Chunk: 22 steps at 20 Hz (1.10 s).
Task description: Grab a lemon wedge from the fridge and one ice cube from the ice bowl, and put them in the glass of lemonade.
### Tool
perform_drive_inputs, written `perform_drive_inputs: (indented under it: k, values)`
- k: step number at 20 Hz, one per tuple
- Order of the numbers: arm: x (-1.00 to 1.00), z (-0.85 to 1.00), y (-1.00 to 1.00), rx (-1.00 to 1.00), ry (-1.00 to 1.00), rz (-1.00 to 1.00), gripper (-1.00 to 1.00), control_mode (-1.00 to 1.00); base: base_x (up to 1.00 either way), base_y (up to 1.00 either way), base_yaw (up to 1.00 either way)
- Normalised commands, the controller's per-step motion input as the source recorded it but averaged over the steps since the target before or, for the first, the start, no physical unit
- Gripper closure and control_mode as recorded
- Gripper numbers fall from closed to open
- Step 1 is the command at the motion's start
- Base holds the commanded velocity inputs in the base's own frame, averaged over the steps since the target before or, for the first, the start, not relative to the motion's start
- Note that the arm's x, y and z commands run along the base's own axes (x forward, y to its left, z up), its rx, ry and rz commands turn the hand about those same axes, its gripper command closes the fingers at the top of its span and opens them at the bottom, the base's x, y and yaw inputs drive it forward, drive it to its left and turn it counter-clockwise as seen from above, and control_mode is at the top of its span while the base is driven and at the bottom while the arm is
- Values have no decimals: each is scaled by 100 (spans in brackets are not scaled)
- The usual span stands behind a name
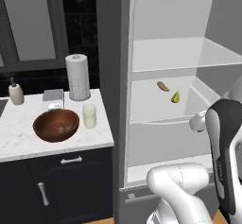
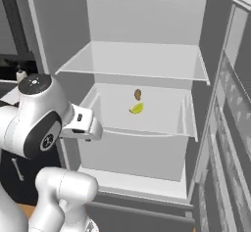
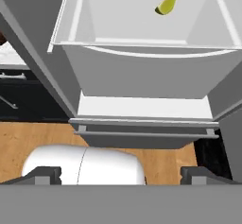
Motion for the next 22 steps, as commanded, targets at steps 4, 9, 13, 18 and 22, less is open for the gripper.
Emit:
perform_drive_inputs:
  k: [4,9,13,18,22]
  values:
    - [0,0,0,0,0,0,-100,100,21,-49,16]
    - [0,0,0,0,0,0,-100,100,9,-27,5]
    - [0,0,-5,0,0,0,-100,-100,16,-13,0]
    - [-11,0,-14,1,-7,-1,-100,-100,0,0,0]
    - [0,0,-4,0,-7,-7,-100,-100,0,0,0]
